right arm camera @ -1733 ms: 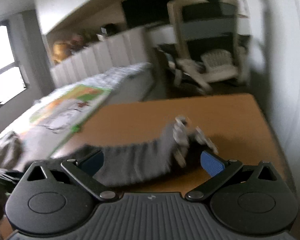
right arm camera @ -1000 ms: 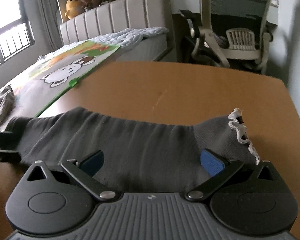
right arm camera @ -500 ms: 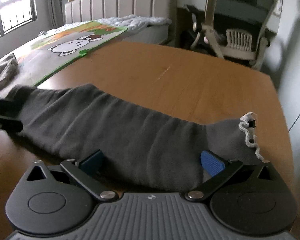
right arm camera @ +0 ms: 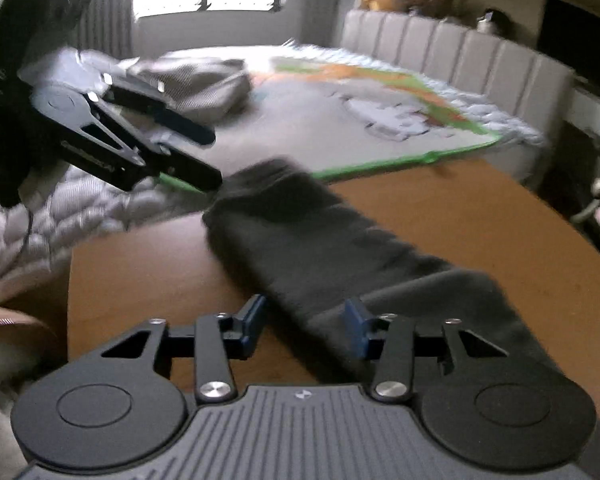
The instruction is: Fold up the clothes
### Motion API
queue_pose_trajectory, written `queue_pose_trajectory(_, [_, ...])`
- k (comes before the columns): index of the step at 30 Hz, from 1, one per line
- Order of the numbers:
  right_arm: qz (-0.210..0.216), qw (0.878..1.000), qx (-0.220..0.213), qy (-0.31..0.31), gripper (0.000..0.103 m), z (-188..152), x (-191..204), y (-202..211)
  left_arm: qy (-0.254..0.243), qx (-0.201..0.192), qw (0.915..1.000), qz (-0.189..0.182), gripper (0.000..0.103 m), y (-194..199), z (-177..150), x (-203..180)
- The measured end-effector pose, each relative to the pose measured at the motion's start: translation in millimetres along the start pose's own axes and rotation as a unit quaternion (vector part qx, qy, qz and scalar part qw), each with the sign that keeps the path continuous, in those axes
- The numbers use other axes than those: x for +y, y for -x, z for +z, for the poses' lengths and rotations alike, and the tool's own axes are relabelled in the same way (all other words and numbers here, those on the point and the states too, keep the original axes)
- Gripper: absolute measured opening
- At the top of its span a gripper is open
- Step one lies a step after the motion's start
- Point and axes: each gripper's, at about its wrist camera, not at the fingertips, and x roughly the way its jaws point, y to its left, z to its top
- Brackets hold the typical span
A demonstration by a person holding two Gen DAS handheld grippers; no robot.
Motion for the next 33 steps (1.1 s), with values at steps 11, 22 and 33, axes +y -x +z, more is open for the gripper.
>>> queue_pose_trajectory(11, [-0.002,0.995,-0.054,-0.079,0.01,13.3,-25.5,40.5,-0.062,-0.046,0.997,-0.013,0.086,-14.6,7.4,-15.8])
queue_pose_trajectory(22, [0.007,0.993,-0.035,-0.11,0.013,13.4,-40.4,41.5,-0.102,-0.027,0.9943,0.012,0.079,-46.7,18.1,-31.5])
queue_pose_trajectory(33, [-0.071,0.989,-0.065,-0.114,0.045,-21.1,-48.4,89.1,-0.14,-0.066,0.9876,0.028,0.075,-46.6,12.4,-31.2])
